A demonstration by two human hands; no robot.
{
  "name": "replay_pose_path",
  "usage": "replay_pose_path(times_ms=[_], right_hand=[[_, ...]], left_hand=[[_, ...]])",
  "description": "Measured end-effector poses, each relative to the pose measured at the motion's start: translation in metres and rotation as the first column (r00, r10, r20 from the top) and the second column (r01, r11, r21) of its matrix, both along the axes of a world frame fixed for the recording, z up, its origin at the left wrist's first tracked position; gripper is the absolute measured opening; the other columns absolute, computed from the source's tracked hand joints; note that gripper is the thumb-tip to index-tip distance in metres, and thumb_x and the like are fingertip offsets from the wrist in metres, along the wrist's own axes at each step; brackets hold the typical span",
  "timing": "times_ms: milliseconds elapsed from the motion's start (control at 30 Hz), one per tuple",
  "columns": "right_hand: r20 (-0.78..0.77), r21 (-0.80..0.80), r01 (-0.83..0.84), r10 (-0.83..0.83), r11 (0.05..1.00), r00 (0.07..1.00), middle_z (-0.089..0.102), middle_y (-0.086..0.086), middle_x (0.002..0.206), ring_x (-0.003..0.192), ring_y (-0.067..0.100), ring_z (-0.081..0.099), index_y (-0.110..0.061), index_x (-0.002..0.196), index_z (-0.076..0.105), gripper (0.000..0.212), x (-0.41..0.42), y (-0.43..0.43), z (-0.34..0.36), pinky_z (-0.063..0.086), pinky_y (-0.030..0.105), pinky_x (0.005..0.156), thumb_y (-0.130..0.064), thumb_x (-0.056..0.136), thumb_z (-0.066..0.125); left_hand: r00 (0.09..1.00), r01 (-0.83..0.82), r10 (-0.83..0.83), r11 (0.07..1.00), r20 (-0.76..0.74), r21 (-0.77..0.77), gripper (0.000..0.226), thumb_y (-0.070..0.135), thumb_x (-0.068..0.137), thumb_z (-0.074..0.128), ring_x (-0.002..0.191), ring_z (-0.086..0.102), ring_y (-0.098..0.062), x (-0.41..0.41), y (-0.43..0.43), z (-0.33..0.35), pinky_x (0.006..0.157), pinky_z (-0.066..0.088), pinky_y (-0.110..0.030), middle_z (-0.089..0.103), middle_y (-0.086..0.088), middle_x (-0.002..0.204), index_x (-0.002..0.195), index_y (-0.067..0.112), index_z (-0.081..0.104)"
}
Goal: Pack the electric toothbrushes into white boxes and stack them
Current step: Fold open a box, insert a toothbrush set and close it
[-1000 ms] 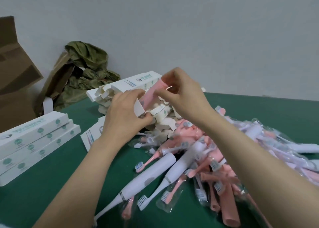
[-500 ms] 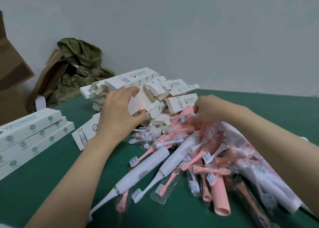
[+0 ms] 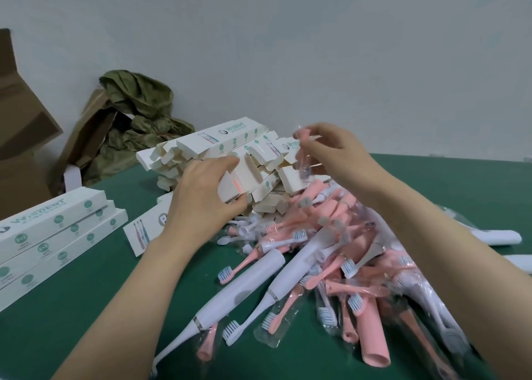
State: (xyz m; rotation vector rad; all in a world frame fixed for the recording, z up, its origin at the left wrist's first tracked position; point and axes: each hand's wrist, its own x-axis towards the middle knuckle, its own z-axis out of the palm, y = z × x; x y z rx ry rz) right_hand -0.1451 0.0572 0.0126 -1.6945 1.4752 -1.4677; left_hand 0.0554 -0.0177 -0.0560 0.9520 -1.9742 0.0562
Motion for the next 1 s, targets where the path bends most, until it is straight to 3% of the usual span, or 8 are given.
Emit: replay_pose_path(times_ms=[167,267,467,600,667,767,833,1000], right_hand=[[-0.172,0.023,-0.153,0.155,0.988,0.973,0.057,-0.001,0.080,0.057,0.012,0.059,-0.028,0.123,0.055,0.029,0.029,0.007,-0.002,0.053,0.027,0.051,-0.036,0.095,0.053],[-0.307,0.012,-0.015,0.018,1.000,0.951,0.061,-0.004,0.065,0.042,0.000,0.051,-0.015,0.096,0.058,0.025,0.047,-0.006,-0.008,0.039,0.015,0.041,-0.036,0.087,0.066],[-0.494,-0.199,0.193,-0.269,0.961,0.827,0.061,-0.005,0.074,0.073,0.013,0.058,-0.017,0.081,0.067,0.016,0.059,-0.021,-0.011,0.046,0.025,0.067,-0.032,0.085,0.069],[-0.603,-0.159,0.105,-0.181,0.982,0.777,0.063,0.002,0.074,0.073,0.021,0.055,-0.013,0.083,0.072,0.015,0.077,-0.018,-0.001,0.047,0.026,0.066,-0.012,0.085,0.057],[-0.552,-0.031,0.002,-0.019,1.000,0.834,0.056,-0.002,0.066,0.066,0.021,0.050,-0.015,0.074,0.065,0.019,0.081,-0.015,0.004,0.042,0.015,0.055,-0.003,0.079,0.052],[-0.489,0.177,-0.098,0.174,0.979,0.855,0.048,0.005,0.119,0.099,0.018,0.054,-0.016,0.118,0.059,0.032,0.075,-0.014,0.006,0.043,0.019,0.080,-0.007,0.088,0.050],[-0.553,0.142,-0.018,0.094,0.990,0.828,0.037,0.008,0.130,0.100,0.018,0.054,-0.017,0.132,0.047,0.039,0.069,-0.017,0.003,0.040,0.022,0.082,-0.014,0.094,0.050],[-0.198,-0.120,0.080,-0.103,0.990,0.975,0.060,0.003,0.088,0.076,0.020,0.065,-0.013,0.095,0.051,0.025,0.061,-0.022,-0.003,0.049,0.021,0.063,-0.007,0.081,0.071]], left_hand=[[1.000,0.010,-0.010,1.000,-0.018,-0.006,0.054,0.024,0.070,0.074,0.109,0.048,-0.022,0.000,0.002,0.002,0.087,0.032,-0.027,0.061,0.003,0.116,0.122,0.019,0.058],[0.998,0.027,-0.027,1.000,-0.063,0.006,0.056,0.028,0.068,0.071,0.108,0.047,-0.019,0.000,0.004,0.004,0.086,0.033,-0.027,0.058,0.010,0.111,0.121,0.023,0.055],[0.994,0.067,-0.063,0.997,-0.089,0.045,0.061,0.027,0.066,0.075,0.105,0.043,-0.011,0.001,0.004,0.005,0.082,0.027,-0.020,0.049,0.016,0.106,0.122,0.026,0.049],[0.993,0.105,-0.103,0.994,-0.055,0.028,0.065,0.020,0.063,0.080,0.105,0.044,-0.011,-0.001,0.006,0.005,0.078,0.025,-0.015,0.051,0.015,0.106,0.122,0.020,0.051],[0.993,0.097,-0.095,0.995,-0.074,0.032,0.067,0.017,0.063,0.080,0.105,0.045,-0.014,0.001,0.005,0.005,0.077,0.025,-0.016,0.051,0.013,0.106,0.123,0.019,0.051],[0.992,0.072,-0.067,0.996,-0.105,0.047,0.072,0.016,0.062,0.081,0.109,0.047,-0.018,0.003,0.001,0.005,0.082,0.028,-0.019,0.057,0.006,0.117,0.127,0.020,0.050],[0.993,0.078,-0.075,0.997,-0.087,0.025,0.072,0.018,0.064,0.079,0.111,0.047,-0.018,0.001,0.002,0.003,0.087,0.030,-0.019,0.057,0.005,0.121,0.129,0.021,0.048],[0.991,0.081,-0.079,0.997,-0.106,0.014,0.073,0.027,0.066,0.076,0.111,0.046,-0.015,-0.001,0.004,0.001,0.089,0.033,-0.025,0.056,0.004,0.120,0.131,0.026,0.044]])
